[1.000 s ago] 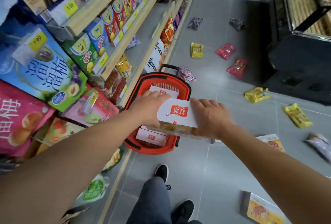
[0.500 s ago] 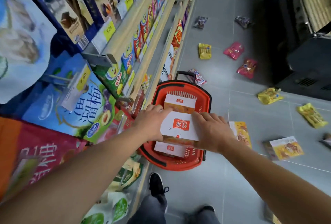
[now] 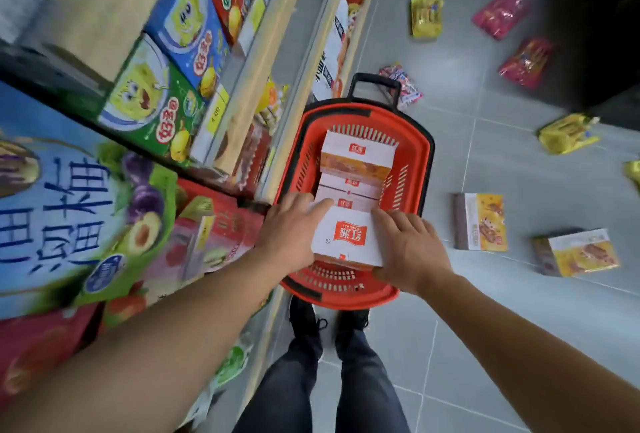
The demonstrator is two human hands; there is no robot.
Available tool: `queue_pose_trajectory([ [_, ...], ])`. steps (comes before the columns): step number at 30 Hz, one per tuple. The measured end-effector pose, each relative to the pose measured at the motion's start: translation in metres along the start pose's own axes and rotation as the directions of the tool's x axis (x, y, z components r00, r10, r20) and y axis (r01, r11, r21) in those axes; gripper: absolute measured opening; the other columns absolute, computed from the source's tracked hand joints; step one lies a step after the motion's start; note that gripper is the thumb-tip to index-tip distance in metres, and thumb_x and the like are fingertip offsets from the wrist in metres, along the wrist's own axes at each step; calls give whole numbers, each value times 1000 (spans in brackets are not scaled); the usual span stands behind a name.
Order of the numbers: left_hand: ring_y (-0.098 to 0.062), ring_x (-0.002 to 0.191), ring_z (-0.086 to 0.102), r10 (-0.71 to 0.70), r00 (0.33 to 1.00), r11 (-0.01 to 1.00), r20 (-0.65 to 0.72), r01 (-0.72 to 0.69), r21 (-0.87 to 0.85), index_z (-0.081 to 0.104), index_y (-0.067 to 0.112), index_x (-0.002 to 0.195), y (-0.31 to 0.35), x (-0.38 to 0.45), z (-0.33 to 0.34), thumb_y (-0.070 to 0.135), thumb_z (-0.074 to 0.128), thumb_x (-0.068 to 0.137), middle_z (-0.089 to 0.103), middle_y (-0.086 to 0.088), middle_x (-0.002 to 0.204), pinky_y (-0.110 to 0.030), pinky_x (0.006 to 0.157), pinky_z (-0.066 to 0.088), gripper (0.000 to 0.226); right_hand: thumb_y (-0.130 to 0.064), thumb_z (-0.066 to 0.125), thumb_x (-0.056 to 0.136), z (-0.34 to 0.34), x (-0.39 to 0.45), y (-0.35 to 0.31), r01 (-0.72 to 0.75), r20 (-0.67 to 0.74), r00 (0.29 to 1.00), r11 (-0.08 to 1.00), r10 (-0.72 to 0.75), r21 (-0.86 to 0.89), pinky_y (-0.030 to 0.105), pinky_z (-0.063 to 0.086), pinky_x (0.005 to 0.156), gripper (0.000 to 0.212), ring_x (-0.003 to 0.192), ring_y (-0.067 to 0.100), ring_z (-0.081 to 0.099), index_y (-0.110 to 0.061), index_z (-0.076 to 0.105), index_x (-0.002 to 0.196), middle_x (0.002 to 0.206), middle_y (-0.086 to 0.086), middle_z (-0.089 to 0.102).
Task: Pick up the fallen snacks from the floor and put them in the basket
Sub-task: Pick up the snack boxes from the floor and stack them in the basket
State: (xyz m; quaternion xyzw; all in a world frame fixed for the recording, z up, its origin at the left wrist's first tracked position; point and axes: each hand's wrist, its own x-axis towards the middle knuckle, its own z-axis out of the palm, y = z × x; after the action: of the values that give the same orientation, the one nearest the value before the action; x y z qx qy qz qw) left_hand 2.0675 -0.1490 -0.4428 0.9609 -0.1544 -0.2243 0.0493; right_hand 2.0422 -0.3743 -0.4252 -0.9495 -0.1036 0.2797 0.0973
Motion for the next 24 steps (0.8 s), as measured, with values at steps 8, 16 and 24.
queue_pose_trajectory([
  [8, -28, 131, 31, -34, 999, 999, 2, 34, -30, 27, 33, 144, -16, 78, 78, 24, 78, 68, 41, -2, 134, -46, 103, 37, 92, -52, 76, 73, 61, 85, 39, 11, 16, 1000, 1000, -11, 7, 45, 23, 118, 102, 138, 27, 34, -25, 17, 151, 148, 0, 38],
  [16, -30, 141, 20, -105, 994, 994, -33, 103, -48, 22, 34, 146, -36, 184, 160, 20, 75, 70, 32, -2, 143, -48, 110, 31, 95, -45, 81, 68, 127, 197, 83, -23, -67, 998, 1000, 21, -22, 46, 25, 116, 97, 134, 31, 36, -24, 23, 143, 142, 4, 39],
  [24, -32, 144, 15, -137, 989, 990, -63, 135, -28, 23, 35, 147, -66, 274, 225, 19, 76, 70, 29, -3, 148, -50, 116, 20, 95, -42, 79, 74, 188, 288, 109, -47, -163, 986, 996, 34, -76, 48, 18, 121, 98, 138, 32, 32, -22, 21, 151, 146, 5, 40],
])
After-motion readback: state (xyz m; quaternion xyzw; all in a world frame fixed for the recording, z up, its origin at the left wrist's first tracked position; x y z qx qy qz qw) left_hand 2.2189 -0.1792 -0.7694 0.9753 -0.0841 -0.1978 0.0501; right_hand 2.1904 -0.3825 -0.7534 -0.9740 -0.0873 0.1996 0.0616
